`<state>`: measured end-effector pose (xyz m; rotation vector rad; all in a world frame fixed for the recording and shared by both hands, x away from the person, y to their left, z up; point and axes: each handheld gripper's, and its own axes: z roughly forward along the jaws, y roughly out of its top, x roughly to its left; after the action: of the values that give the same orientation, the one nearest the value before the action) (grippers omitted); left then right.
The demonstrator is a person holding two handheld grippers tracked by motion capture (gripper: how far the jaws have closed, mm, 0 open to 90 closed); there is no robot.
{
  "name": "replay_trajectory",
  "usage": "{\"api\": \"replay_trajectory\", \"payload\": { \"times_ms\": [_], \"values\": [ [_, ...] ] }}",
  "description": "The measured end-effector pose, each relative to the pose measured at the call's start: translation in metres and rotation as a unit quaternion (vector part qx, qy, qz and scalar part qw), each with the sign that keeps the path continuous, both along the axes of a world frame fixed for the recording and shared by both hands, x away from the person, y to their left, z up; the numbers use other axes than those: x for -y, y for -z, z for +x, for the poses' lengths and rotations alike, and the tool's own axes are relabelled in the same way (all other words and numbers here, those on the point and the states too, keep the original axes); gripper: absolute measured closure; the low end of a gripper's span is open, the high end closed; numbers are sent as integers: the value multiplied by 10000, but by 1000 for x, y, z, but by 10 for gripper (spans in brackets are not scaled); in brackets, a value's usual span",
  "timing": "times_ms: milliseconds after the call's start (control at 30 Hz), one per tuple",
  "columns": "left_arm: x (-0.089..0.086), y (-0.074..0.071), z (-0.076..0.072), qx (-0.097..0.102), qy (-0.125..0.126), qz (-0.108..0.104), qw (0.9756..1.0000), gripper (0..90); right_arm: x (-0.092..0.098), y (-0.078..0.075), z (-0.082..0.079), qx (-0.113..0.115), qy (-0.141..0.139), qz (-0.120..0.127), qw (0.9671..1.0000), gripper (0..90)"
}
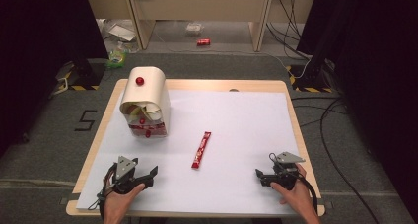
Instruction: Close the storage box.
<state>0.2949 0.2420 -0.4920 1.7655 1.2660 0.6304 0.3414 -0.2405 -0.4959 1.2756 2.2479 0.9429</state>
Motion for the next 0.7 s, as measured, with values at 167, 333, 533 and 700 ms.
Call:
{"api": "replay_trajectory", "payload": {
  "times_ms": [167, 333, 533, 700],
  "values": [
    [1, 6, -6, -144, 99, 50, 9998, 183, 0, 0, 0, 1, -1, -2, 10000, 129],
    [2, 10, -11, -268, 193, 95, 9994, 183, 0, 0, 0, 2, -3, -3, 10000, 129],
    [1, 13, -15, -327, 228, 217, 9990, 183, 0, 0, 0, 2, -2, -1, 10000, 129],
    [-1, 15, -22, -419, 285, 266, 9984, 183, 0, 0, 0, 0, -1, 0, 10000, 129]
  ]
}}
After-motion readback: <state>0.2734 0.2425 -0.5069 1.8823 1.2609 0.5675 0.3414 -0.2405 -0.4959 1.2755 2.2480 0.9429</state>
